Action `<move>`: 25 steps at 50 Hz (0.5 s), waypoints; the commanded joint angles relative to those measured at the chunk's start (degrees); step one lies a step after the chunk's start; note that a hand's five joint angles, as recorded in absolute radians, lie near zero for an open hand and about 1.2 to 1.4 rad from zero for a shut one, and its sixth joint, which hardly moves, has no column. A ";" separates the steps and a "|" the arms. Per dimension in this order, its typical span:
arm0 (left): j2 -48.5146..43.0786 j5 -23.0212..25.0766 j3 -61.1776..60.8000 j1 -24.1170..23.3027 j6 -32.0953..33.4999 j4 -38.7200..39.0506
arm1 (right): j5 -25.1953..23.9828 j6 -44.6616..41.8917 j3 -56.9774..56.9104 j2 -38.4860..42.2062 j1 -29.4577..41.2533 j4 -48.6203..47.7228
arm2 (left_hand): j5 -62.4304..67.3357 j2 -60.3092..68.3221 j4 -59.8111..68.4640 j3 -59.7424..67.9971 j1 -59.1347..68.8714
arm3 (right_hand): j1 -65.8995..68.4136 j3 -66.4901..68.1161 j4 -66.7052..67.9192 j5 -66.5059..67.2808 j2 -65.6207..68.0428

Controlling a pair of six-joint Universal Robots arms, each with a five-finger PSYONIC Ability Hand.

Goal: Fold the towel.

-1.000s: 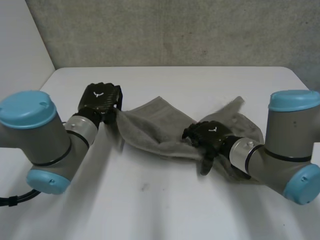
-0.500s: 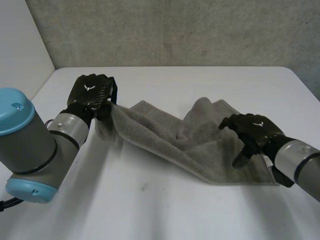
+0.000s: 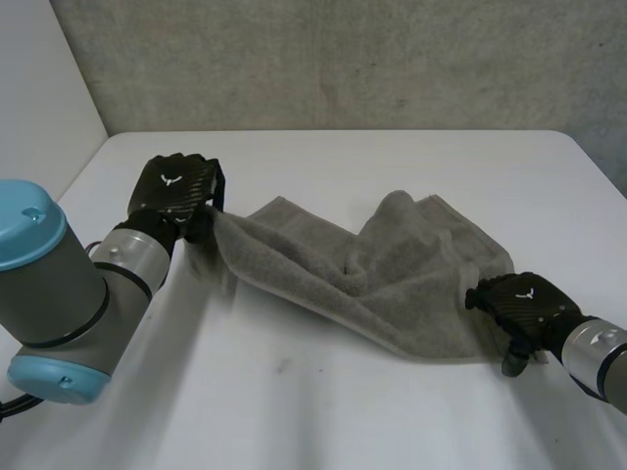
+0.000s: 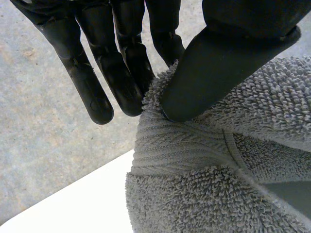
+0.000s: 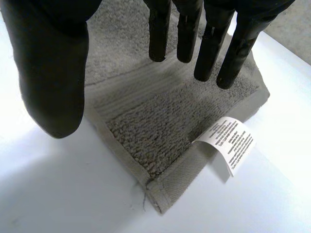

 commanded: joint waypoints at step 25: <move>0.00 0.09 -1.01 0.72 -0.05 0.35 | 0.54 0.24 -0.81 3.31 -0.31 -5.94 | 11.25 10.25 10.20 10.29 11.76 | 0.36 0.13 0.08 -0.98 0.34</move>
